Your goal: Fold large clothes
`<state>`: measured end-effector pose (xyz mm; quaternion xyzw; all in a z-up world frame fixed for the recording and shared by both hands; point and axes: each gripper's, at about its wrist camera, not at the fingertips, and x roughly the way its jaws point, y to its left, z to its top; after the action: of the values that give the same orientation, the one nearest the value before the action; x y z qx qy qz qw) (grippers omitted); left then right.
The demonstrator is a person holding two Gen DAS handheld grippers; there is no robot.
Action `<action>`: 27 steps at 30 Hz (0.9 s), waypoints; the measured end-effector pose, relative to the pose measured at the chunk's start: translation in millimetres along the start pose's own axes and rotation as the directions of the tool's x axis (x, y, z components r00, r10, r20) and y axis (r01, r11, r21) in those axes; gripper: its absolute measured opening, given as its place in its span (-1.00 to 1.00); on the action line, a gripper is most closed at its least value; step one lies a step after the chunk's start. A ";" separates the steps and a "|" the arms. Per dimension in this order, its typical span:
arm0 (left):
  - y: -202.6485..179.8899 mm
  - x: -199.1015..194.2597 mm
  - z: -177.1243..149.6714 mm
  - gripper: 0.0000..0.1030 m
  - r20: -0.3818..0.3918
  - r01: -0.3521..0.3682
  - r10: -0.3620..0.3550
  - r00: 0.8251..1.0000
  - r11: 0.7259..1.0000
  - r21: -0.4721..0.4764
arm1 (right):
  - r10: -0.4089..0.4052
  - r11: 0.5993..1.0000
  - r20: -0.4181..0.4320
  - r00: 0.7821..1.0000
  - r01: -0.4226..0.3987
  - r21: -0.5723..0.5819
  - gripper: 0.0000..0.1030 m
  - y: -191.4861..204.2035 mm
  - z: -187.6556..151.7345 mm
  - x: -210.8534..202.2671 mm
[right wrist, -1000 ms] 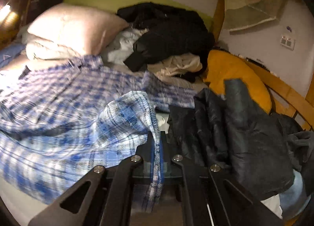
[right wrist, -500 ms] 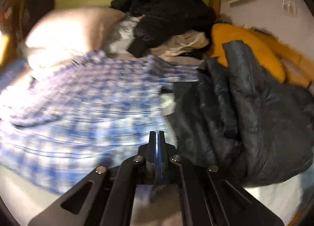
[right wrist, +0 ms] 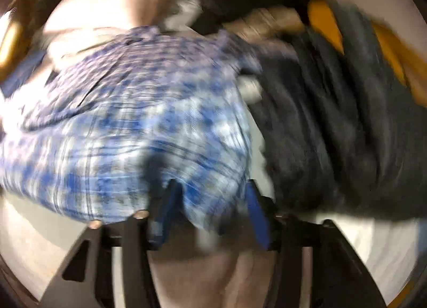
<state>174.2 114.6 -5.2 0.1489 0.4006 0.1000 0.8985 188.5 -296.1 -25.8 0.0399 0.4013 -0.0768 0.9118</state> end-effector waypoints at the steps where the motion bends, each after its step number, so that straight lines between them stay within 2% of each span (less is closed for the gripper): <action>1: -4.9 -0.8 -2.5 0.59 0.005 0.016 -0.016 1.000 1.000 0.021 | 0.023 1.000 0.004 1.000 -0.023 0.014 0.21 -3.4 -0.9 -2.3; 2: -8.7 -1.9 -3.8 0.59 0.009 0.027 -0.027 1.000 0.999 0.034 | 0.025 1.000 0.008 1.000 -0.025 0.005 0.11 -3.6 -0.9 -3.1; 3: -11.6 -3.1 -3.9 0.59 0.015 0.031 -0.031 0.999 0.999 0.042 | 0.012 1.000 0.012 1.000 -0.012 -0.016 -0.50 -2.6 -1.2 -3.1; 4: -13.6 -3.9 -3.5 0.59 0.022 0.028 -0.029 0.999 0.998 0.047 | 0.002 1.000 0.004 1.000 -0.002 -0.029 -0.86 -1.6 -1.7 -1.6; 5: -15.1 -4.5 -3.0 0.59 0.026 0.021 -0.022 0.999 0.999 0.050 | -0.003 1.000 -0.006 1.000 0.003 -0.024 -0.91 -2.3 -2.3 -1.3; 8: -13.3 -9.3 -1.1 0.59 0.034 0.014 -0.016 0.999 0.999 0.038 | 0.012 0.999 0.077 0.997 -0.015 0.033 -0.93 -8.1 -4.0 -31.8; 10: -9.3 -12.1 -0.3 0.59 0.040 0.021 -0.022 0.999 1.000 0.017 | -0.051 0.998 0.144 0.988 0.053 -0.014 -0.93 -6.0 -4.3 -54.0; 11: -7.5 -12.3 -0.5 0.59 0.039 0.023 -0.023 0.999 1.000 0.008 | -0.083 0.996 0.129 0.988 0.087 -0.030 -0.93 -7.7 -4.7 -52.4; 13: -7.0 -9.3 -1.2 0.59 0.029 0.020 -0.020 0.999 1.000 0.009 | -0.108 0.994 0.012 0.994 0.108 0.009 -0.93 -20.2 -8.4 -30.8; 15: -10.4 -6.1 -2.6 0.59 0.016 0.012 -0.013 1.000 1.000 0.019 | -0.108 0.992 -0.111 0.988 0.114 0.050 -0.93 -30.8 -16.7 -4.1; 17: -12.6 -6.5 -3.5 0.59 0.011 0.019 -0.019 1.000 1.000 0.020 | -0.123 0.992 -0.105 0.987 0.126 0.022 -0.93 -27.8 -18.2 -2.3; 20: -12.7 -10.9 -1.7 0.59 0.022 0.068 -0.068 0.997 0.998 0.000 | -0.149 0.989 -0.031 0.988 0.148 -0.027 -0.92 -15.4 -15.5 -18.9; 22: -11.4 -11.6 -0.7 0.59 0.016 0.134 -0.134 0.991 0.991 -0.027 | -0.108 0.994 0.034 0.994 0.108 -0.020 -0.88 -10.6 -12.8 -31.8; 25: -8.7 -5.3 0.6 0.59 -0.028 0.210 -0.213 0.977 0.974 -0.085 | -0.038 0.998 0.096 0.995 0.043 -0.049 -0.62 2.7 -9.2 -47.6; 27: -3.7 -1.3 0.2 0.59 -0.046 0.199 -0.207 0.977 0.971 -0.134 | 0.003 0.997 0.137 0.991 0.008 -0.082 -0.14 14.1 -7.2 -56.6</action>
<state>173.7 110.8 -5.5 0.0457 0.4331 0.0378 0.8994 148.0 -275.1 11.3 -0.0038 0.3407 -0.0638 0.9380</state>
